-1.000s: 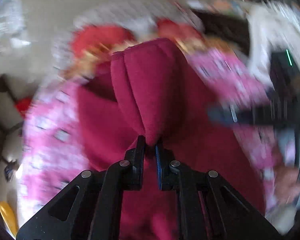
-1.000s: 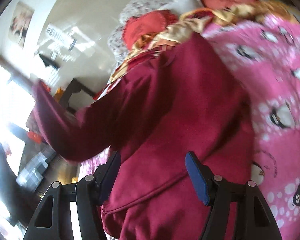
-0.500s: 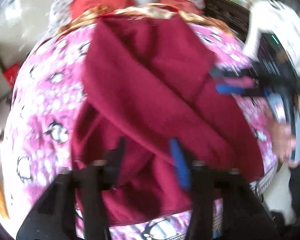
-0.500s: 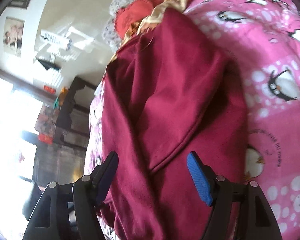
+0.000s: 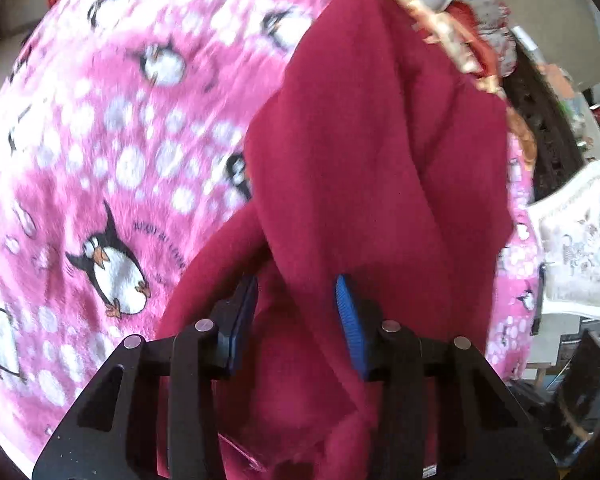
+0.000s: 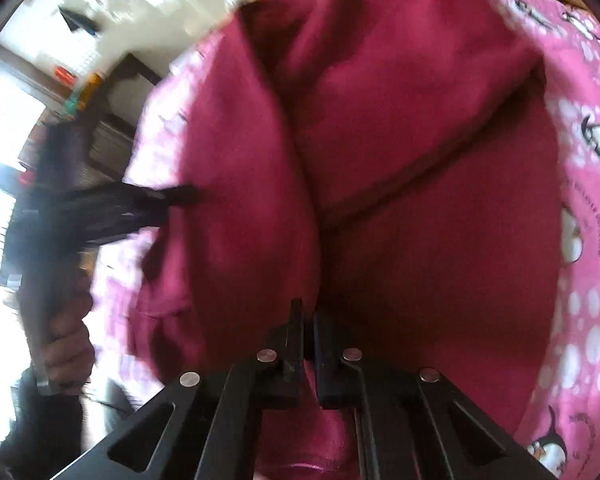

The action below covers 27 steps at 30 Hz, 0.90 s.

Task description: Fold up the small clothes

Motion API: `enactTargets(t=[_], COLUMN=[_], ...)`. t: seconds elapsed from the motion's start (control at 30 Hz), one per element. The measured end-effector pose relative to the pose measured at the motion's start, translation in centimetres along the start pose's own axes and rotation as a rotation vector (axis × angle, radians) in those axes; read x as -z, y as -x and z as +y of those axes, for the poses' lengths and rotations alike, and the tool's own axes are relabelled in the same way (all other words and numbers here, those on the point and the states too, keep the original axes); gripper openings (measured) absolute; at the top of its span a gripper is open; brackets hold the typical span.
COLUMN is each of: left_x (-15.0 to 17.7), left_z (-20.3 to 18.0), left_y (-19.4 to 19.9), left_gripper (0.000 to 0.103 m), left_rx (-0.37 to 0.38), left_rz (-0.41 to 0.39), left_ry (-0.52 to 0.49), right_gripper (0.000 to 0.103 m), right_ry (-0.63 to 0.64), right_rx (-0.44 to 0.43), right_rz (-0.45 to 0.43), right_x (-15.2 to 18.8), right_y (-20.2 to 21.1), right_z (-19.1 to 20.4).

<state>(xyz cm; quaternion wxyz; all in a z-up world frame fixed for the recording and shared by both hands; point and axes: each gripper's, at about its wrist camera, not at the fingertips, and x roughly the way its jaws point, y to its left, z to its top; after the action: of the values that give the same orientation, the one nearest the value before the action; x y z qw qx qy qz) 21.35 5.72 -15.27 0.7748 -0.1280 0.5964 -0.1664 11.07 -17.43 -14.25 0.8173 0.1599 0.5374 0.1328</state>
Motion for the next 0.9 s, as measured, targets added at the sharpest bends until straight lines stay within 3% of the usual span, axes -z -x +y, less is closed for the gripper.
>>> enactTargets(t=[0.13, 0.27, 0.3, 0.37, 0.4, 0.43, 0.47, 0.5, 0.53, 0.67, 0.83, 0.9], left_x=[-0.7, -3.4, -4.2, -6.4, -7.4, -8.9, -10.4, -11.4, -12.6, -18.0, -21.8, -23.1], left_z=[-2.0, -3.4, -3.2, -3.1, -2.8, -2.8, -2.8, -2.2, -1.8, -1.1, -3.1, -3.9], left_y=[0.7, 1.0, 1.4, 2.8, 3.3, 3.6, 3.7, 3.7, 3.4, 0.4, -1.2, -2.5], left_gripper=[0.04, 0.044, 0.044, 0.048, 0.06, 0.066, 0.077, 0.083, 0.083, 0.083, 0.083, 0.083], left_rx=[-0.051, -0.093, -0.103, -0.116, -0.129, -0.16, -0.193, -0.208, -0.222, -0.197, -0.192, -0.188], left_rz=[-0.023, -0.038, -0.057, -0.112, -0.133, -0.164, -0.192, -0.204, -0.196, -0.157, -0.165, -0.131], left_ry=[-0.095, -0.126, -0.127, -0.128, -0.127, -0.123, -0.115, -0.113, -0.116, -0.082, -0.124, -0.128], right_gripper=[0.003, 0.005, 0.005, 0.005, 0.012, 0.049, 0.078, 0.1, 0.103, 0.101, 0.075, 0.075], right_ry=[0.008, 0.031, 0.042, 0.049, 0.035, 0.021, 0.013, 0.01, 0.009, -0.041, -0.106, -0.112], right_rx=[0.046, 0.067, 0.093, 0.067, 0.034, 0.016, 0.013, 0.006, 0.015, 0.093, 0.125, 0.153], right_rz=[-0.048, 0.071, 0.059, -0.052, -0.128, -0.193, -0.232, -0.32, -0.357, -0.335, -0.253, -0.215], right_x=[0.6, 0.5, 0.1, -1.1, -2.3, -3.7, -4.6, -6.2, -8.3, -16.7, -24.5, -26.5], right_y=[2.9, -1.0, -0.6, 2.5, 4.7, 6.5, 7.5, 8.9, 9.6, 7.1, 2.9, 1.1], right_z=[-1.0, -2.2, -2.1, -2.2, -2.7, -3.3, -3.7, -4.5, -5.5, -9.4, -12.5, -13.1])
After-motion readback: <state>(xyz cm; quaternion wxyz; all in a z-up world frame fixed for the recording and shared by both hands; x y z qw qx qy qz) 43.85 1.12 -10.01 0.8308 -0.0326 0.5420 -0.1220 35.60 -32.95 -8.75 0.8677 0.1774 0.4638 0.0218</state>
